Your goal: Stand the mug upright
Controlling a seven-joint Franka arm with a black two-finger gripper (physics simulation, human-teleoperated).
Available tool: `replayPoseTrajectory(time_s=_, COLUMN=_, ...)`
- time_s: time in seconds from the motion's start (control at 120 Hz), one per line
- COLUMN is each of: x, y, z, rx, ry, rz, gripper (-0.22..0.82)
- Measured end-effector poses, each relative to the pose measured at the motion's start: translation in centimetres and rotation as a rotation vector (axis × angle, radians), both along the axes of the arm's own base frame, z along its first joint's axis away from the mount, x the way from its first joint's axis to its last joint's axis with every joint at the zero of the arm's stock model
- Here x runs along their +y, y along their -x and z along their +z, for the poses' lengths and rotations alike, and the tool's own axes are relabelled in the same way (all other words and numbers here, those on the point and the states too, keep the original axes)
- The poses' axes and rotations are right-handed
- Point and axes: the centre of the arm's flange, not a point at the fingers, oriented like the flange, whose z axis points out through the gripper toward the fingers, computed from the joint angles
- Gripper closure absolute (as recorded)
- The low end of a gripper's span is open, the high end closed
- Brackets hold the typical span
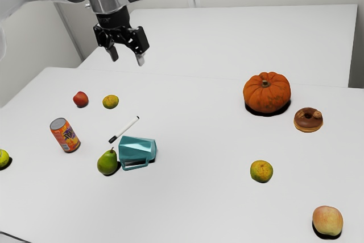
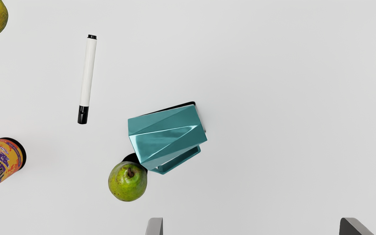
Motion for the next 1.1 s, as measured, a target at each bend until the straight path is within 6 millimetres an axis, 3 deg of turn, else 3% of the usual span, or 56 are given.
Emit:
replayPoseTrajectory(time_s=0.175, x=0.3, y=0.1, z=0.0, rx=0.000, ry=0.000, rz=0.006, gripper=0.02)
replayPoseTrajectory(time_s=0.508, x=1.8, y=2.2, z=-0.5, rx=0.015, ry=-0.009, rz=0.037, gripper=0.02)
replayPoseTrajectory(time_s=0.675, x=5.0, y=3.5, z=-1.4, rx=0.037, ry=0.003, rz=0.101, gripper=0.02)
replayPoseTrajectory(time_s=0.975, x=10.9, y=4.3, z=-5.9, rx=0.063, ry=0.135, rz=0.188, gripper=0.02)
replayPoseTrajectory(time_s=1.1, x=12.5, y=4.4, z=-8.3, rx=0.057, ry=0.199, rz=0.196, gripper=0.02)
